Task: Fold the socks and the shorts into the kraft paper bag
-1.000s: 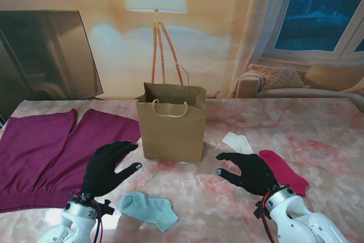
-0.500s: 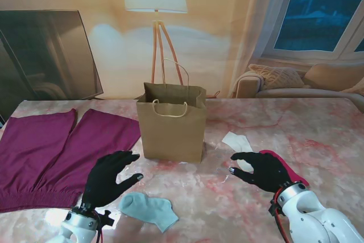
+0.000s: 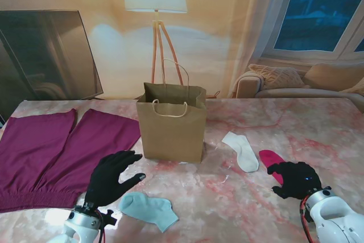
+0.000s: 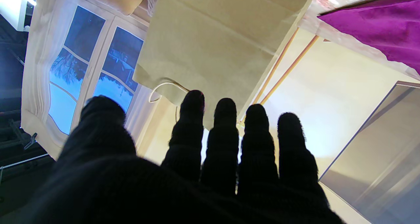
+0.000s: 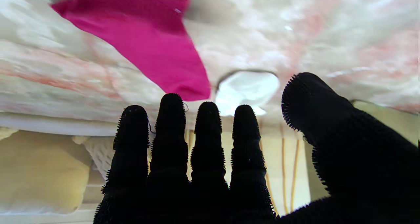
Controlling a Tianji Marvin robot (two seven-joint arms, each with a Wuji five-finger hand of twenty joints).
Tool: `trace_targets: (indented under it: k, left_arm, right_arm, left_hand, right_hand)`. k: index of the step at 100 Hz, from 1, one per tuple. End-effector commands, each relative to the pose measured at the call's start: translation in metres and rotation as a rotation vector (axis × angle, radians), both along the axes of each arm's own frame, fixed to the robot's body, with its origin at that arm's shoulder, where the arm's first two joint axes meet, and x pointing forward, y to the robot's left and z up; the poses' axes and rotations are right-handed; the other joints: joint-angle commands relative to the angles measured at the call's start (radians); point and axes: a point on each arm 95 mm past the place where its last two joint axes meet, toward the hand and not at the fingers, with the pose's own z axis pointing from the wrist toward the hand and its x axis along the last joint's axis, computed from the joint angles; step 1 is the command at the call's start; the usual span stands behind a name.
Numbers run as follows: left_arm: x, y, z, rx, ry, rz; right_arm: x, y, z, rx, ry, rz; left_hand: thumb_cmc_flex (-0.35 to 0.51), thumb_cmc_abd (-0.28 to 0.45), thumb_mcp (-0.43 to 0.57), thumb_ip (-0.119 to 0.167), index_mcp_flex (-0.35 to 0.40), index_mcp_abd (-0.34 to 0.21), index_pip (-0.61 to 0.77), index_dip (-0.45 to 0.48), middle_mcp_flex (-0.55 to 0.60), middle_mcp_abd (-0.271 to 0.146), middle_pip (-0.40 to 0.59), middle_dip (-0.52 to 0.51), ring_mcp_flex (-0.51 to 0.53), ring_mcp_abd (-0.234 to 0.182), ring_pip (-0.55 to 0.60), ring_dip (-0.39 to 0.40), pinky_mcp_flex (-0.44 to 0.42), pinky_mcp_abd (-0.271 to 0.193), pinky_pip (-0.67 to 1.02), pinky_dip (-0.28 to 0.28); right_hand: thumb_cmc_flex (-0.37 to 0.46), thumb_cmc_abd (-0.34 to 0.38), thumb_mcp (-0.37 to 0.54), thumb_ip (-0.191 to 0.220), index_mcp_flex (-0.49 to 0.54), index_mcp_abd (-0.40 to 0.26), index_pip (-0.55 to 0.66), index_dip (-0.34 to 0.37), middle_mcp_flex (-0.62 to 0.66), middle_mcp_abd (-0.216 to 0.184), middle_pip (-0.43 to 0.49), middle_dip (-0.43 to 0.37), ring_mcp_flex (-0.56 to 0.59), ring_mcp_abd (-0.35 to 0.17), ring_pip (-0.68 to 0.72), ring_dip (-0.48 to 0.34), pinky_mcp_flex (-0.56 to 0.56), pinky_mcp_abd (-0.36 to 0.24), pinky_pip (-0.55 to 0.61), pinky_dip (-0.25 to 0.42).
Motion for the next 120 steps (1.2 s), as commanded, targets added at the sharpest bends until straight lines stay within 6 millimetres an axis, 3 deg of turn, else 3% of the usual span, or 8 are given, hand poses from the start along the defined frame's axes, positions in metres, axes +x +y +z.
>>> trace_targets:
  k: [1,57,120]
  left_arm:
    - [0.001,-0.002,0.001,-0.008,-0.001,-0.001]
    - [0.000,0.000,-0.003,-0.005,-0.001,0.005]
    - [0.000,-0.001,-0.006,-0.006,0.013,0.002]
  right_arm:
    - [0.000,-0.010,-0.008,-0.019,0.014,-0.027]
    - [0.006,-0.042,-0.035,-0.151,-0.022,-0.126]
    - [-0.004,-0.058,-0.060,-0.200,0.020,-0.096]
  left_hand:
    - [0.018,0.036,-0.034,0.066,-0.009,-0.014,-0.015,0.014,-0.036,0.009,-0.018,-0.006,-0.019,-0.008,-0.013,-0.006,-0.009,-0.014,-0.014,-0.003]
    - [0.025,0.032,-0.031,0.066,-0.005,-0.015,-0.011,0.015,-0.035,0.011,-0.016,-0.006,-0.017,-0.009,-0.011,-0.006,-0.006,-0.016,-0.016,-0.004]
    - [0.025,0.034,-0.030,0.065,-0.004,-0.017,-0.009,0.016,-0.036,0.011,-0.016,-0.005,-0.018,-0.010,-0.010,-0.007,-0.009,-0.014,-0.020,-0.006]
  right_hand:
    - [0.024,-0.055,0.046,-0.058,0.012,-0.017,0.029,0.021,0.010,-0.030,0.026,0.020,0.027,-0.001,0.030,0.032,0.003,0.011,0.033,0.040]
    - [0.017,-0.139,0.100,-0.074,0.001,-0.050,0.099,0.095,-0.022,-0.065,0.099,0.083,0.002,-0.009,0.072,0.070,-0.018,0.044,0.058,0.102]
    - [0.025,-0.206,0.148,-0.076,0.042,-0.078,0.081,0.068,-0.051,-0.081,0.107,0.128,-0.109,-0.024,0.098,0.101,-0.092,0.048,0.011,0.161]
